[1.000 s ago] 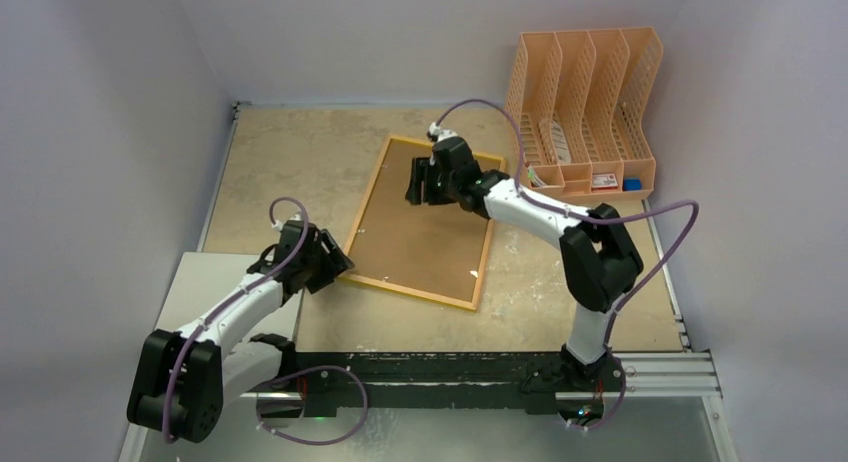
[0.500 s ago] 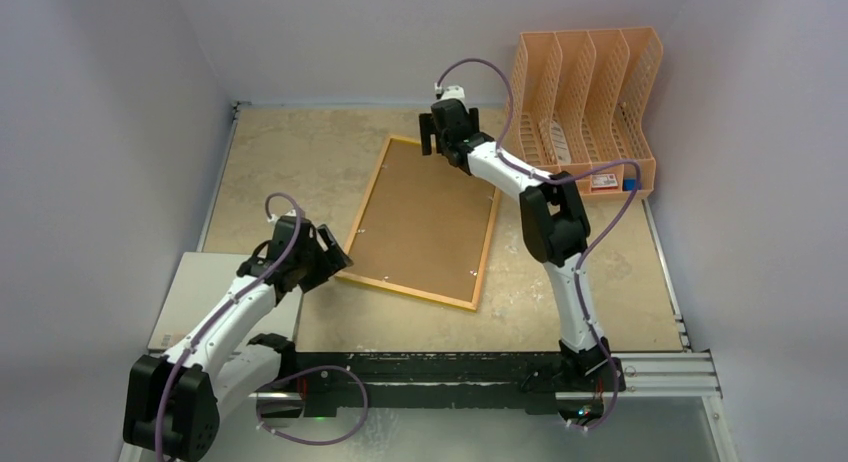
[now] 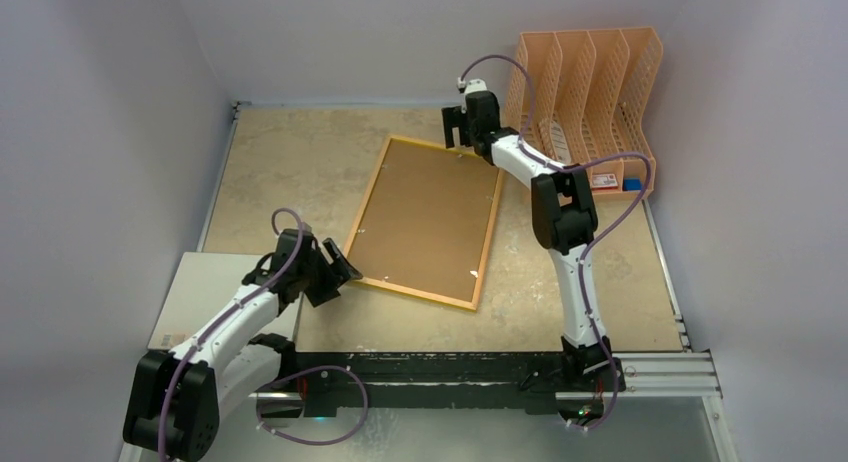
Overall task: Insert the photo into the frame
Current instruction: Adjust the photo frame at the center of the board.
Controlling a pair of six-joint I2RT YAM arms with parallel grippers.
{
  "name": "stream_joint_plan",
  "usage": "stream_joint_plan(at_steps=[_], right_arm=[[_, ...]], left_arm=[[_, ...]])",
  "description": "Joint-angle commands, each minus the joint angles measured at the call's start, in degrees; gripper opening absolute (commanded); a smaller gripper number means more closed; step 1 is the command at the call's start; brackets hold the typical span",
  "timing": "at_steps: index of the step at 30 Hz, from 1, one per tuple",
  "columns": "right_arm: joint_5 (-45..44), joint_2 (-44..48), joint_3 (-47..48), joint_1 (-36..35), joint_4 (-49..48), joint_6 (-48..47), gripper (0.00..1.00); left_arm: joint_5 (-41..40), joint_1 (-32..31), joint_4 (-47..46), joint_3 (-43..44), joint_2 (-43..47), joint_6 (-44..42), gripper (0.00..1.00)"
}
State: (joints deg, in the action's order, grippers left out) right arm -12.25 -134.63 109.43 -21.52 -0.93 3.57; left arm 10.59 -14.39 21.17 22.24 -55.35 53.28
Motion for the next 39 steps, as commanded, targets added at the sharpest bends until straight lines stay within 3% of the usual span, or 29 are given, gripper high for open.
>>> stream_joint_plan(at_steps=[1,16,34,39], right_arm=[[9.33,-1.27,2.2,1.37,-0.7,-1.3,0.99],[23.29,-3.48,2.36,3.87,4.55,2.48,0.96],[27.82,5.9,-8.1,0.74,5.48,14.48,0.87],[25.24,8.11,-10.91,-1.73,6.93,14.23,0.87]], left_arm=[[2.34,-0.29,-4.41,-1.67,0.7,2.47,0.71],[1.72,0.03,-14.57,0.27,-7.42,3.89,0.74],[-5.75,10.46,-16.11,18.59,-25.63,-5.11,0.74],[-3.38,13.95,-15.06,29.74,-33.63,-7.5,0.74]])
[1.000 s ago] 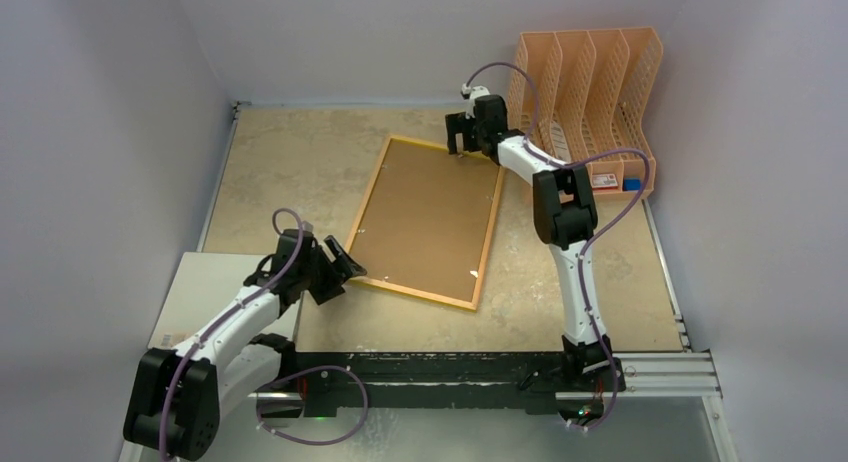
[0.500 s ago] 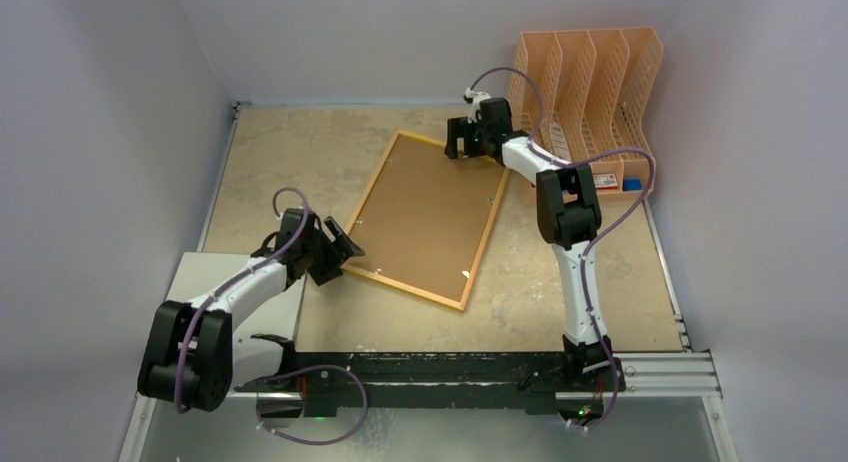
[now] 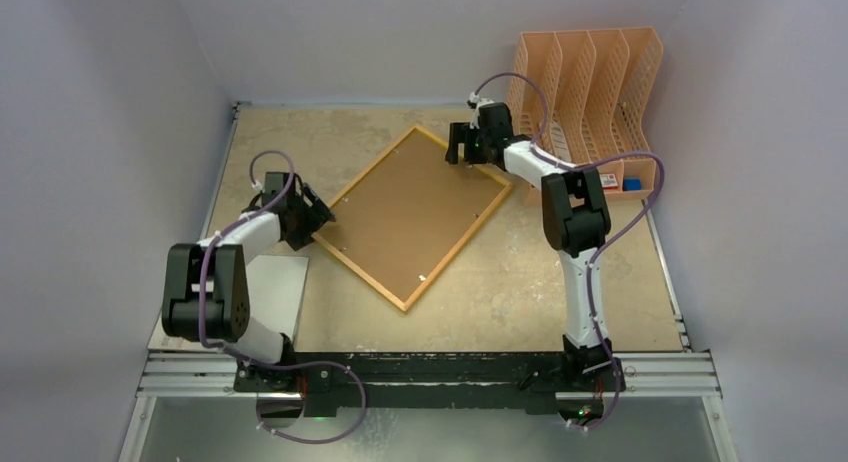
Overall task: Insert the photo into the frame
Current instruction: Adjust the photo frame at the center of the board.
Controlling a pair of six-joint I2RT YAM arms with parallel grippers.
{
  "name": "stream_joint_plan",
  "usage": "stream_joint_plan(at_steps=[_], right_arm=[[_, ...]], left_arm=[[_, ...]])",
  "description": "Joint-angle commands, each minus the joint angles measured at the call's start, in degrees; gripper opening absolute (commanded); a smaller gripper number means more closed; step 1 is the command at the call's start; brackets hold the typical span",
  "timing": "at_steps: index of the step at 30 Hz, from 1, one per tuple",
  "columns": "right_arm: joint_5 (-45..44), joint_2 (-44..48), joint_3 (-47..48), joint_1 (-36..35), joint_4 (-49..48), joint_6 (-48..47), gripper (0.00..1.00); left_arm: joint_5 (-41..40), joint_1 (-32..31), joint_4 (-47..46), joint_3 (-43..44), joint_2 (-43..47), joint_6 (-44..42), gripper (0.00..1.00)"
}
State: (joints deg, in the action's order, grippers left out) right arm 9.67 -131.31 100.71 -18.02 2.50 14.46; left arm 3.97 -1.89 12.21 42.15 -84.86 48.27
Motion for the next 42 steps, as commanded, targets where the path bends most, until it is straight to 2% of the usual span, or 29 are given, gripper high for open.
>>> stream_joint_plan(at_steps=[1,13,22,25,28,32,37,42], right_arm=[[2.84,5.58,-3.52,-5.68,3.36,3.35,0.86],[1.94,19.43,-23.25,-11.6,-0.22,5.55,0.83],[1.13,28.6,-36.53,-16.0,1.66,5.89,0.72],[-0.14,31.3,-41.45,-17.88,1.77,7.13,0.68],[-0.18,34.62,-46.7,-18.91,0.6,8.73,0.6],[-3.58,40.3,-52.99,-19.33,-1.12,10.59,0.58],[-10.0,42.26,-54.02,-19.33,0.19,10.95,0.52],[-9.28,41.67,-54.19,-19.33,0.58,9.05,0.42]], left_arm=[[3.39,1.53,-6.35,11.27,-5.09,-2.73,0.74],[9.32,1.59,-10.71,11.36,-11.16,-4.09,0.72],[12.01,1.55,-12.34,11.26,-11.02,-3.67,0.72],[16.05,1.54,-15.75,10.12,-11.32,-1.64,0.72],[21.59,1.59,-19.81,8.06,-11.59,0.62,0.7],[21.87,1.55,-20.49,6.24,-10.56,0.88,0.7],[19.6,1.56,-17.82,6.19,-9.48,-1.31,0.7],[18.6,1.55,-16.8,6.18,-9.33,-2.06,0.7]])
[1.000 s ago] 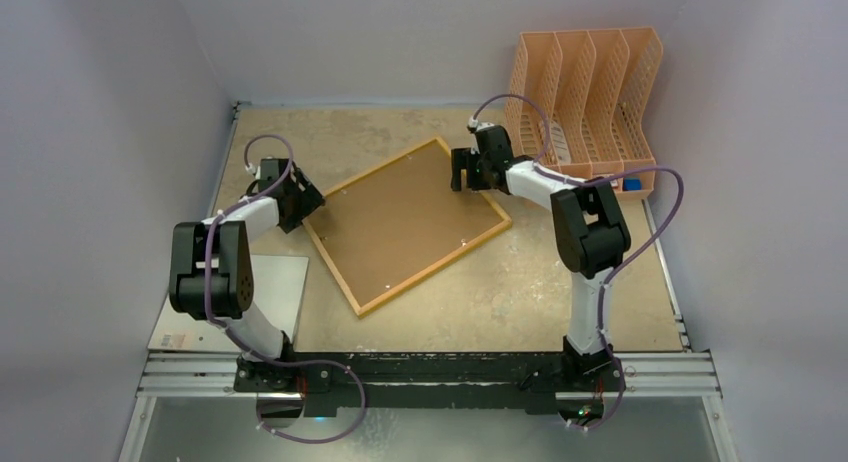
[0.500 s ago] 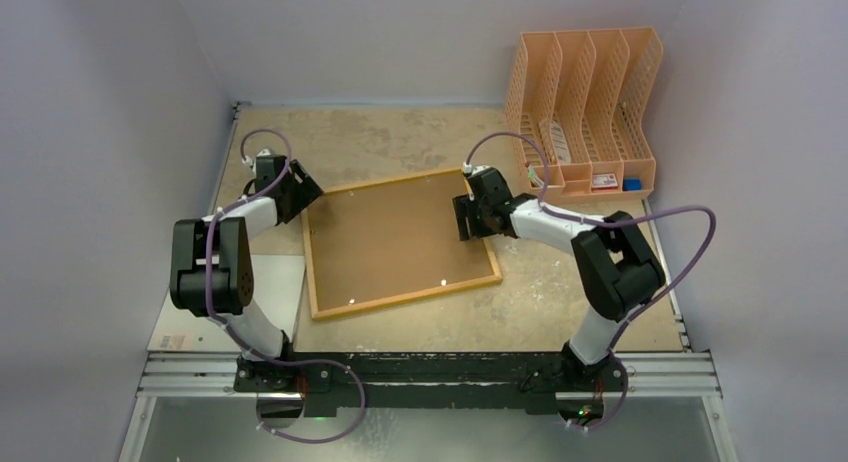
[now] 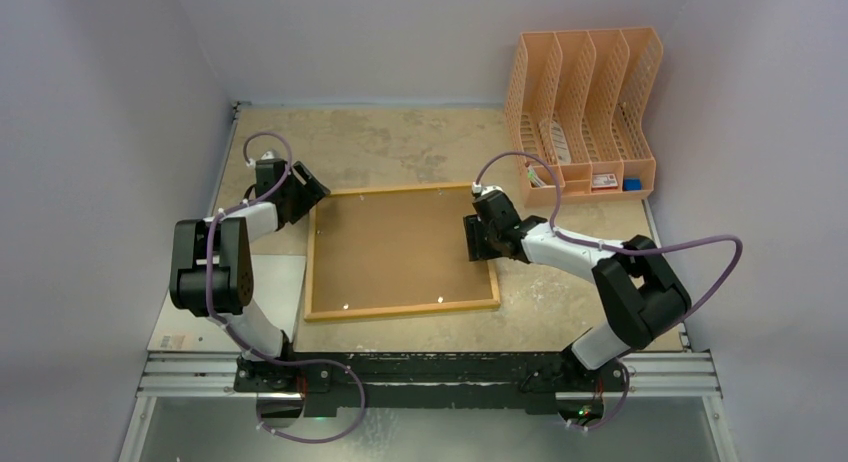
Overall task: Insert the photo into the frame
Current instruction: Adjust the photo frame at the center of the board.
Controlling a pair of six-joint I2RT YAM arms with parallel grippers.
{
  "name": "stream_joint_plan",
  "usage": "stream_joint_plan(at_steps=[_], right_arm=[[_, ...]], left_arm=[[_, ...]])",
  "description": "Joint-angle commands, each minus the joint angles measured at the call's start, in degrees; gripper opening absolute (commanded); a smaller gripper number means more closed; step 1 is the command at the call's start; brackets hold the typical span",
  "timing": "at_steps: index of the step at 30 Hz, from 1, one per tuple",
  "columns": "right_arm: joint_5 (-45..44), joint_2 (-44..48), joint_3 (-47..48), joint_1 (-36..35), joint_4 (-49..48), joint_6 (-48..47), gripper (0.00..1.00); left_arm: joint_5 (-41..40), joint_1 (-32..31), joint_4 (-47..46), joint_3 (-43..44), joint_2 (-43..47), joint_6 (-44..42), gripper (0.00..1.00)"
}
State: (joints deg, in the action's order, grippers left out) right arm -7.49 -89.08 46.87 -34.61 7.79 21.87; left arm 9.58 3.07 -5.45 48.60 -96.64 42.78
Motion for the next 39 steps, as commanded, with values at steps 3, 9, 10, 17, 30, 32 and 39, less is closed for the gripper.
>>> stream_joint_plan(at_steps=[3,9,10,17,30,32,39], right_arm=[[9.72,-0.2,-1.01,-2.77,-4.78,0.18,0.43],[7.81,1.49,-0.98,-2.66,0.85,2.07,0.57],[6.61,1.41,-0.73,-2.69,2.06,2.68,0.57],[6.61,1.66,-1.58,-2.72,3.55,4.56,0.55],[0.77,4.9,-2.1,-1.78,9.86,6.64,0.68],[-0.19,6.47,-2.7,-1.34,10.55,6.87,0.74],[-1.17,8.25,-3.37,-0.37,11.67,8.1,0.79]], left_arm=[[13.04,-3.42,0.41,-0.09,2.01,3.55,0.7],[12.58,-3.35,0.57,0.4,1.11,3.4,0.7],[12.18,-3.35,0.88,0.52,1.19,3.15,0.7],[9.36,-3.25,3.38,0.86,2.06,1.07,0.7],[8.5,-3.07,4.31,0.89,2.11,0.35,0.7],[8.27,-3.07,4.31,0.8,2.24,0.28,0.7],[8.04,-3.07,4.53,0.88,2.16,0.28,0.7]])
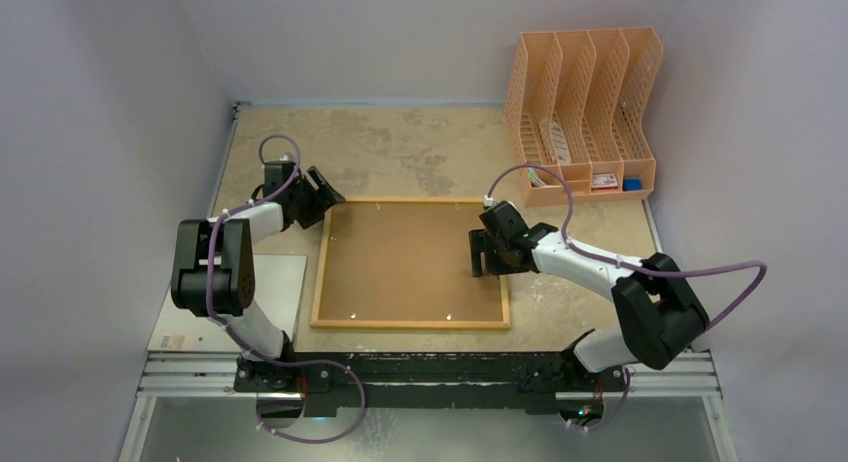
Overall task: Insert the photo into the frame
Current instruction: Adjust the photo frame at the center of the board.
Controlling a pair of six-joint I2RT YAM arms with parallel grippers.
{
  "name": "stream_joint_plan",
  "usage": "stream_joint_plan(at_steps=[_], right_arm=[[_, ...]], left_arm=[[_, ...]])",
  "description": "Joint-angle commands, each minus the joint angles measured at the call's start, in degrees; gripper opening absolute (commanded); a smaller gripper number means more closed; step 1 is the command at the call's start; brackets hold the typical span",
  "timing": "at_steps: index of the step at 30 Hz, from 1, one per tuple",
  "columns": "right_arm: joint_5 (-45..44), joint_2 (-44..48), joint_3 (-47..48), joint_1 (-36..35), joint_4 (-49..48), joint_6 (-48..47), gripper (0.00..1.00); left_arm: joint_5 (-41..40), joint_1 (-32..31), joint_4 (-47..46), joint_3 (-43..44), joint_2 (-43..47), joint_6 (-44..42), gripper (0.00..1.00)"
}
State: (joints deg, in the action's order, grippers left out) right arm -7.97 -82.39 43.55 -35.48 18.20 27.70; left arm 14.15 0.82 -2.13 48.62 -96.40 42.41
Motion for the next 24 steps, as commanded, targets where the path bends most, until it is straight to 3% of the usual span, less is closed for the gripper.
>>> stream_joint_plan(at_steps=[1,12,18,24], right_arm=[[-0.99,1.73,-0.12,0.7,1.47,2.64,0.79],[-9.6,3.45,0.66,1.97,6.18,12.27,0.82],[-2.92,5.28,-0.91,2.24,6.08,10.93,0.79],[2.92,7.7,-4.55,2.26,5.86,12.65,0.68]], left_arm=[[3.24,-0.82,1.29,0.86,2.0,0.65,0.7],[0.98,-0.82,4.36,1.55,5.42,-0.02,0.7],[-1.74,-0.82,8.47,2.14,9.6,-1.93,0.7],[-2.64,-0.82,11.23,0.01,13.11,-3.88,0.7]])
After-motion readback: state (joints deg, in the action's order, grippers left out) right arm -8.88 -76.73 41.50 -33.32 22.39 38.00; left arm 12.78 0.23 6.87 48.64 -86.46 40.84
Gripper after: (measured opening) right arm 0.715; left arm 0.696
